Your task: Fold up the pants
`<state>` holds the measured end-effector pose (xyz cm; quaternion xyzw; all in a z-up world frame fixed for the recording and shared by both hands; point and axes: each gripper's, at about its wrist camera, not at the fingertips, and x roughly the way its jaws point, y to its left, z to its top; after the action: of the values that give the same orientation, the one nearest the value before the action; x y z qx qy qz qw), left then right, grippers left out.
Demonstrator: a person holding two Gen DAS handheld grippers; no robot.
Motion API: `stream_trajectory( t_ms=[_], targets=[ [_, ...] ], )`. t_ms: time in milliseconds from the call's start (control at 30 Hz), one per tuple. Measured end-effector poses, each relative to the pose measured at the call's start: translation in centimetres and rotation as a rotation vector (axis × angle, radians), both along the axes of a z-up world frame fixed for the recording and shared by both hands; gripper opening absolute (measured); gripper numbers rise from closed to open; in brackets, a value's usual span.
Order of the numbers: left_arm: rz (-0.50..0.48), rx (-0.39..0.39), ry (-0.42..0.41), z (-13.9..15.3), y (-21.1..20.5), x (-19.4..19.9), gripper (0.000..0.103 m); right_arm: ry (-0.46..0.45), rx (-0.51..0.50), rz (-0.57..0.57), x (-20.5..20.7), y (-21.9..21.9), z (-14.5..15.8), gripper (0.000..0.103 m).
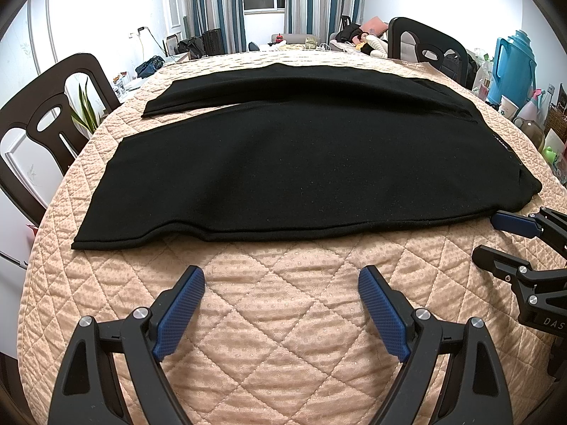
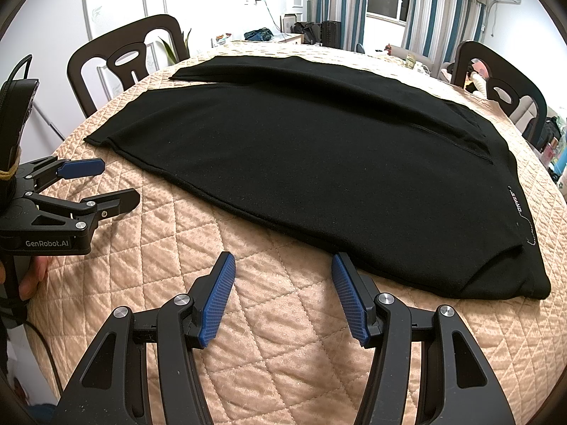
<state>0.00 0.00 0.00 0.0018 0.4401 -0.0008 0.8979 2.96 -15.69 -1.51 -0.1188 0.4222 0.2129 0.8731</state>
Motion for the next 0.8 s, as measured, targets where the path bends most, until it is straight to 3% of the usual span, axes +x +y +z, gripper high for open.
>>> stream_trajectory(
  t_ms=[800],
  targets=[
    [0.002,0.007,0.000,0.00,-0.02,0.01,0.092,0.002,0.001,-0.001,0.20,-0.24,-0.23,0.058]
  ],
)
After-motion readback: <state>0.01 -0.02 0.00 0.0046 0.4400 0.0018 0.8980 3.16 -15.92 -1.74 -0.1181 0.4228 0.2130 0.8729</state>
